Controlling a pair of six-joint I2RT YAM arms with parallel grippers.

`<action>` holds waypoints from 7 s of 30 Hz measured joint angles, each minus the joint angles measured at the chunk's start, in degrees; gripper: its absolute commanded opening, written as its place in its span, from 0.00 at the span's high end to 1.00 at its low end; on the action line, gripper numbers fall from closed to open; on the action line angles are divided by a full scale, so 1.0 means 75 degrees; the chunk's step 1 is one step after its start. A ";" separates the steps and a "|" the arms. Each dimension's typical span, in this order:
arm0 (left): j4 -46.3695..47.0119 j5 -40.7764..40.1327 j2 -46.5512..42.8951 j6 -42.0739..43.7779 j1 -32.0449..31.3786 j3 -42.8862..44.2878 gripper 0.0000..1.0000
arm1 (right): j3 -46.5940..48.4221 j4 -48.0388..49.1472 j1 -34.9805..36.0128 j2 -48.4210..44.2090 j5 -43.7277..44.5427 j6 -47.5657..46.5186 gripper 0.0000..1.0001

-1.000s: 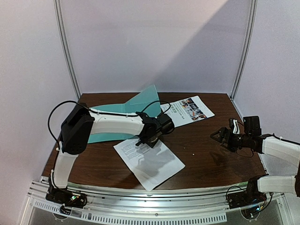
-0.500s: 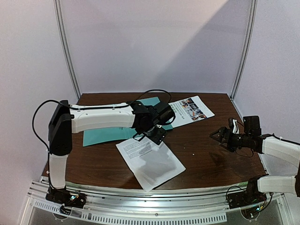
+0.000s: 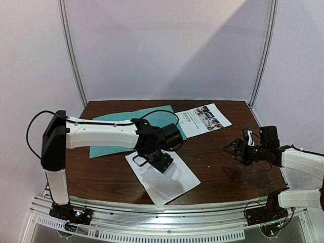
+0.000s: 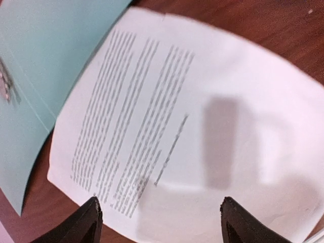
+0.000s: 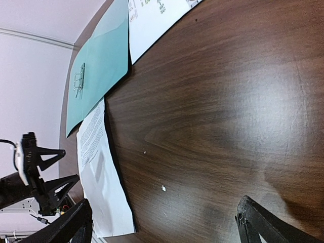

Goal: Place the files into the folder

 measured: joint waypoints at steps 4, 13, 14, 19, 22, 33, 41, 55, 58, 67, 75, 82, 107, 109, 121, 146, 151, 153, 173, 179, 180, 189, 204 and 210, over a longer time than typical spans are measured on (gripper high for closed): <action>-0.0152 0.0090 -0.0265 -0.0731 0.0041 -0.0962 0.21 | -0.0012 0.0026 0.0230 0.0093 0.0020 0.0099 0.01; 0.0420 0.0883 -0.1781 -0.2637 0.0047 -0.3037 0.23 | -0.0012 0.0047 0.0927 0.0216 0.0318 0.0181 0.01; 0.0568 0.0970 -0.2052 -0.2853 0.0050 -0.3238 0.22 | -0.0012 0.0070 0.0982 0.0262 0.0344 0.0204 0.01; 0.1399 0.1207 -0.2844 -0.3759 0.0067 -0.3891 0.22 | -0.0012 0.0070 0.1148 0.0446 0.0423 0.0289 0.01; 0.2168 0.1480 -0.3357 -0.4205 0.0149 -0.4532 0.22 | -0.0012 0.0102 0.1204 0.0484 0.0440 0.0309 0.01; 0.5056 0.2098 -0.4861 -0.5974 0.0527 -0.7070 0.30 | -0.0006 0.0166 0.1346 0.0694 0.0466 0.0312 0.01; 0.6866 0.2311 -0.5013 -0.6860 0.0629 -0.8040 0.37 | 0.0006 0.0166 0.1358 0.0699 0.0466 0.0309 0.01; 0.8728 0.2340 -0.4709 -0.7758 0.0641 -0.8679 0.47 | 0.0006 0.0201 0.1478 0.0918 0.0466 0.0312 0.03; 0.9058 0.2311 -0.4505 -0.7848 0.0641 -0.8682 0.51 | 0.0006 0.0224 0.1510 0.0959 0.0463 0.0312 0.04; 0.9876 0.2159 -0.4013 -0.8172 0.0638 -0.8766 0.68 | 0.0006 0.0242 0.1545 0.0985 0.0463 0.0312 0.05; 1.0640 0.1912 -0.3590 -0.8174 0.0603 -0.8801 0.99 | 0.0003 0.0248 0.1545 0.1000 0.0460 0.0309 0.07; 1.0413 0.1760 -0.3547 -0.7979 0.0568 -0.8562 1.00 | 0.0000 0.0239 0.1545 0.0997 0.0463 0.0300 0.08; 0.2821 0.1376 -0.6755 -0.6438 0.0321 -0.5968 1.00 | 0.0096 0.0032 0.1553 0.0650 0.0866 0.0230 0.08; 0.2267 0.1224 -0.6816 -0.6213 0.0332 -0.5566 1.00 | 0.0029 0.0265 0.1556 0.0627 0.0836 0.0361 0.07; 0.0702 0.0737 -0.6913 -0.4077 0.1189 -0.4030 1.00 | 0.0131 0.1947 0.1617 0.1740 0.0612 0.1443 0.07; -0.0536 0.0093 -0.6449 -0.1303 0.3418 -0.2847 1.00 | 0.3649 0.3748 0.2253 0.6292 -0.0029 0.2827 0.19; -0.0545 0.0096 -0.6537 -0.1215 0.3453 -0.2917 1.00 | 0.4103 0.4132 0.2305 0.6831 -0.0117 0.3144 0.22; -0.0545 0.0096 -0.6607 -0.1195 0.3468 -0.2929 1.00 | 0.4281 0.4281 0.2308 0.7032 -0.0140 0.3273 0.22; -0.0606 0.0093 -0.6936 -0.1119 0.3567 -0.3182 1.00 | 0.5225 0.5042 0.2503 0.8081 -0.0178 0.3987 0.35; -0.0603 0.0093 -0.6980 -0.1081 0.3587 -0.3258 1.00 | 0.5225 0.5458 0.2509 0.8306 -0.0245 0.4240 0.51; -0.0606 0.0093 -0.6983 -0.1078 0.3593 -0.3287 1.00 | 0.5225 0.5528 0.2509 0.8361 -0.0268 0.4304 0.53; -0.0609 0.0093 -0.7032 -0.1052 0.3625 -0.3331 1.00 | 0.5266 0.5989 0.2544 0.8635 -0.0335 0.4637 0.76; -0.0874 0.0198 -0.7029 -0.0860 0.3707 -0.3077 1.00 | 0.5167 0.4870 0.2672 0.8250 -0.0102 0.3914 1.00; -0.0772 0.0685 -0.6927 -0.0781 0.3719 -0.2917 1.00 | 0.3943 0.3937 0.2672 0.7157 0.0099 0.3220 1.00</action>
